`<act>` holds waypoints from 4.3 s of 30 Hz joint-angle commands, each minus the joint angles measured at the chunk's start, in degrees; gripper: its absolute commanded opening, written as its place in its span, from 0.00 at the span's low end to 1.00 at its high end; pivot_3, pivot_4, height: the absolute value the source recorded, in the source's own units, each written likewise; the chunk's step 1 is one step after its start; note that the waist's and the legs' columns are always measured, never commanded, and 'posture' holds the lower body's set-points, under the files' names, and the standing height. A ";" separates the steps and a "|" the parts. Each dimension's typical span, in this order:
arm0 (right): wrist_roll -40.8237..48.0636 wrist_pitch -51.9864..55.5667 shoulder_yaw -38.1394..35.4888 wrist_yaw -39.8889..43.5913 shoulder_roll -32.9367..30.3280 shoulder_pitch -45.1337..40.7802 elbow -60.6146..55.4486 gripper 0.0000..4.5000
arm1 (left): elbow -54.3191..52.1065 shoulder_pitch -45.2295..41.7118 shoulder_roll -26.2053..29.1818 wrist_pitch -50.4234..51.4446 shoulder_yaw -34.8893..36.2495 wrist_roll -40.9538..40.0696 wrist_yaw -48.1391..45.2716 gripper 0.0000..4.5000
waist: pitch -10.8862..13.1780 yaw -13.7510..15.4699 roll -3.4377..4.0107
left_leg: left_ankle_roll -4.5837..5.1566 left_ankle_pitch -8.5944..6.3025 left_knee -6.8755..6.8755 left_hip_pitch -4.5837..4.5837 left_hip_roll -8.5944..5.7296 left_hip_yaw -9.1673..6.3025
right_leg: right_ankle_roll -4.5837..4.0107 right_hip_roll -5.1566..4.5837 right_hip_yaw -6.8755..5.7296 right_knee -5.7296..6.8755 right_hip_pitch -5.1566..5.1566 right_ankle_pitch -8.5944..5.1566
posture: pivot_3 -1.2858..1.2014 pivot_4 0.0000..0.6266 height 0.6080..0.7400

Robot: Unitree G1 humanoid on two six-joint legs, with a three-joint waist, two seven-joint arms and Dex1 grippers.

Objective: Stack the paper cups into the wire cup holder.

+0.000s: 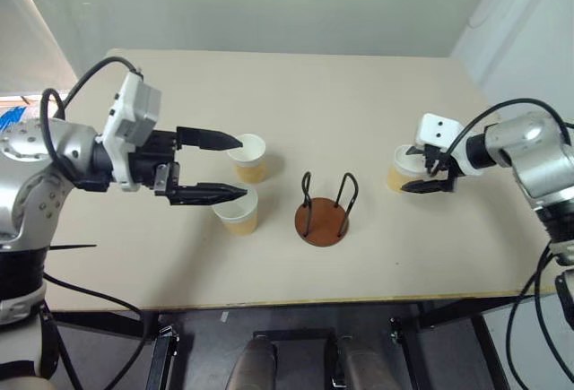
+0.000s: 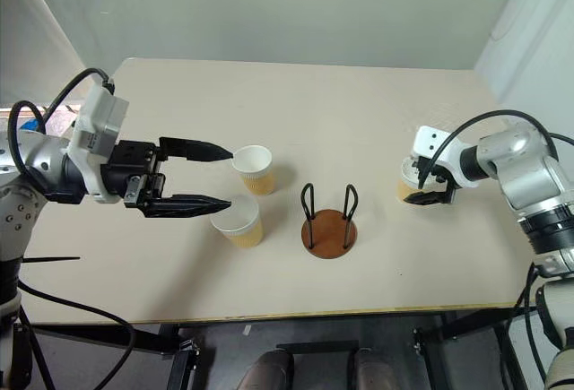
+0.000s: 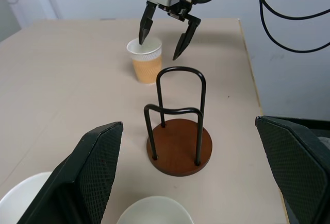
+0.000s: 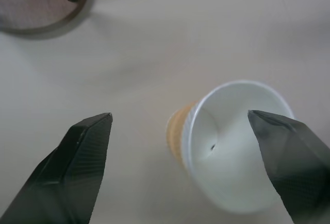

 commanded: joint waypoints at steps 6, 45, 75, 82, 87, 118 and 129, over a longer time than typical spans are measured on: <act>-5.60 -5.01 0.48 2.28 1.39 -1.66 3.66 0.32 | 0.07 0.08 -0.03 -1.17 1.35 0.28 0.29 1.00 | 0.01 0.18 0.01 | -0.01 0.00 0.00 -0.02 -0.01 0.01 | -0.02 -0.05 -0.01 0.01 0.00 0.01 | 0.52 0.24 1.00; 7.49 10.10 3.51 19.28 1.16 -14.75 -32.30 0.00 | 7.12 -9.17 0.99 -3.64 -0.82 3.19 -7.44 1.00 | 0.08 -0.30 0.12 | -0.04 0.05 -0.07 -0.01 0.03 -0.02 | -0.85 0.06 -0.03 0.05 -0.07 -0.49 | 0.52 0.24 1.00; 28.40 48.84 -25.62 -4.32 14.33 -11.48 -34.29 0.99 | -0.10 7.86 12.38 -19.24 -1.04 13.84 -15.52 1.00 | 0.07 -0.32 0.12 | -0.05 0.05 -0.11 -0.03 0.02 -0.05 | -0.92 0.09 -0.02 0.09 -0.14 -0.52 | 0.52 0.24 1.00; 38.83 53.53 -29.97 -7.25 12.90 -4.98 -42.17 0.99 | 0.63 3.65 10.94 -19.96 -6.00 15.36 -15.90 1.00 | 0.07 -0.35 0.11 | -0.06 0.05 -0.09 -0.02 0.00 -0.05 | -0.93 0.08 -0.02 0.13 -0.15 -0.53 | 0.52 0.24 1.00; 42.88 52.43 -29.44 -8.48 10.19 -1.81 -44.48 0.99 | 2.12 -0.14 10.53 -21.36 -11.17 15.42 -17.72 1.00 | 0.07 -0.36 0.11 | -0.09 0.03 -0.09 -0.04 -0.01 -0.06 | -0.92 0.08 -0.02 0.12 -0.15 -0.52 | 0.52 0.24 1.00; 50.16 47.16 -26.71 -13.86 2.48 0.95 -44.01 1.00 | 18.40 -7.93 0.08 -47.91 -26.11 32.68 -17.34 0.73 | 0.07 -0.36 0.11 | -0.07 0.02 -0.02 -0.10 -0.01 -0.09 | -0.55 0.08 -0.02 0.07 -0.16 -0.32 | 0.52 0.24 1.00; 47.01 36.34 -23.96 -6.56 -4.06 5.58 -45.50 1.00 | 19.10 -7.82 -1.48 -47.23 -25.26 32.87 -17.25 0.00 | 0.06 -0.26 0.10 | -0.05 0.02 0.03 -0.19 -0.01 -0.08 | -0.34 0.07 -0.02 0.04 -0.15 -0.20 | 0.52 0.24 1.00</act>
